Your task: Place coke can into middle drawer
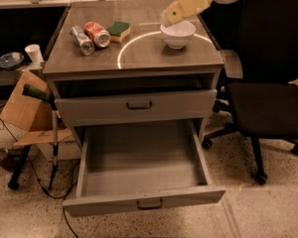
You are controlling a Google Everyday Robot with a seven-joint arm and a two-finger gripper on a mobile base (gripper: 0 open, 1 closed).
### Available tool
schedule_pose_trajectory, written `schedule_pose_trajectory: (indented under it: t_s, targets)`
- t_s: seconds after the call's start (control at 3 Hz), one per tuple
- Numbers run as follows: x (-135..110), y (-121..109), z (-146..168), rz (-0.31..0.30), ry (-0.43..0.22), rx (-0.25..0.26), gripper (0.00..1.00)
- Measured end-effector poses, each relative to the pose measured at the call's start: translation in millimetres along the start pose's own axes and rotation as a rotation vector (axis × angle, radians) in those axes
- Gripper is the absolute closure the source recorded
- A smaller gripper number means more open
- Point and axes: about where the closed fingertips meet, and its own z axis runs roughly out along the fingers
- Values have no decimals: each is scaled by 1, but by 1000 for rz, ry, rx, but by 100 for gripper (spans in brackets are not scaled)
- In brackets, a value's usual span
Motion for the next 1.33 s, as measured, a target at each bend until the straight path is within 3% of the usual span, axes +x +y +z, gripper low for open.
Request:
schedule_pose_trajectory:
  t_s: [0.33, 0.67, 1.0, 1.33]
  targets:
    - [-17, 23, 31, 14, -45, 8, 0]
    - [-43, 85, 104, 78, -112, -36, 0]
    - [-72, 115, 155, 136, -192, -38, 0]
    - [-96, 115, 153, 196, -274, -35, 0]
